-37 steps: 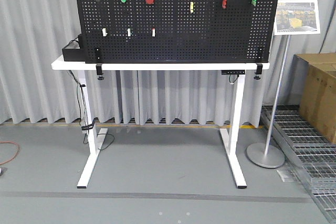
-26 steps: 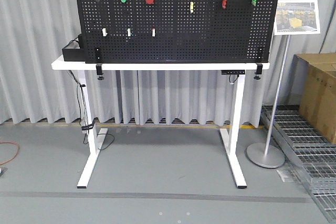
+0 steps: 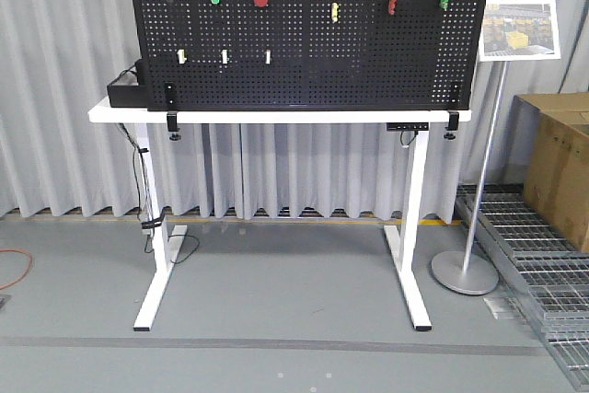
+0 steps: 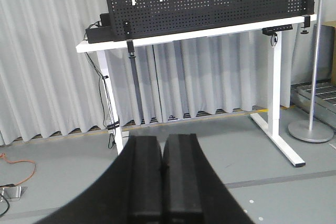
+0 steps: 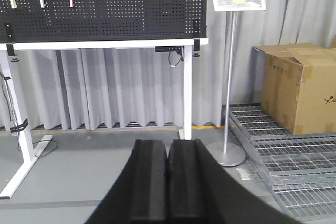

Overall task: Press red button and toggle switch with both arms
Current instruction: 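Drive the base forward until the pegboard fills the view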

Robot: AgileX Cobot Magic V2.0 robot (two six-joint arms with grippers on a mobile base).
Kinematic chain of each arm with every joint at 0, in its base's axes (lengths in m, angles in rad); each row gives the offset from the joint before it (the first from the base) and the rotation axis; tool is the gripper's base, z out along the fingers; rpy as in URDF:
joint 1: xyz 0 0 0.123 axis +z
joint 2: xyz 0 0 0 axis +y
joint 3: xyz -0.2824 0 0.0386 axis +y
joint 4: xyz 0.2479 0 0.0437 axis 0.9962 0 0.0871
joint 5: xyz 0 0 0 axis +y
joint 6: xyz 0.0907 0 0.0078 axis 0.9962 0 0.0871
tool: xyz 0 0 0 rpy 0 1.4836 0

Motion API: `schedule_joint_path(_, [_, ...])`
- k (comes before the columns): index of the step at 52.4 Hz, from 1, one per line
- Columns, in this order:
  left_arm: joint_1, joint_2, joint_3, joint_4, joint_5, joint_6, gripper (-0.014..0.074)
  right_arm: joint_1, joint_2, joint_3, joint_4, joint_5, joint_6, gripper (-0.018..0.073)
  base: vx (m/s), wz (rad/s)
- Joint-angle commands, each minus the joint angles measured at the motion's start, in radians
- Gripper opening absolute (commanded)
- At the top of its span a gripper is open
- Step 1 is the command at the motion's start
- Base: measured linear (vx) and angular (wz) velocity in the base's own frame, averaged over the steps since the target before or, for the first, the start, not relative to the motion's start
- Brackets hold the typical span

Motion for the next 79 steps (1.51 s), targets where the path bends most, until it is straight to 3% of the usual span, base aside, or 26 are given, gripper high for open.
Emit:
schedule_joint_path(1, [0.004, -0.015, 0.034, -0.012, -0.079, -0.002, 0.0001, -0.005, -0.018, 0.011, -0.003, -0.089, -0.004, 0.0000, 0.03, -0.02])
schedule_joint_path(39, [0.004, -0.015, 0.034, -0.012, -0.079, -0.002, 0.0001, -0.005, -0.018, 0.011, -0.003, -0.084, -0.004, 0.0000, 0.16, 0.01])
schedule_joint_path(79, [0.004, -0.015, 0.034, -0.012, -0.079, -0.002, 0.0001, -0.005, -0.018, 0.011, -0.003, -0.084, -0.004, 0.0000, 0.40, -0.05])
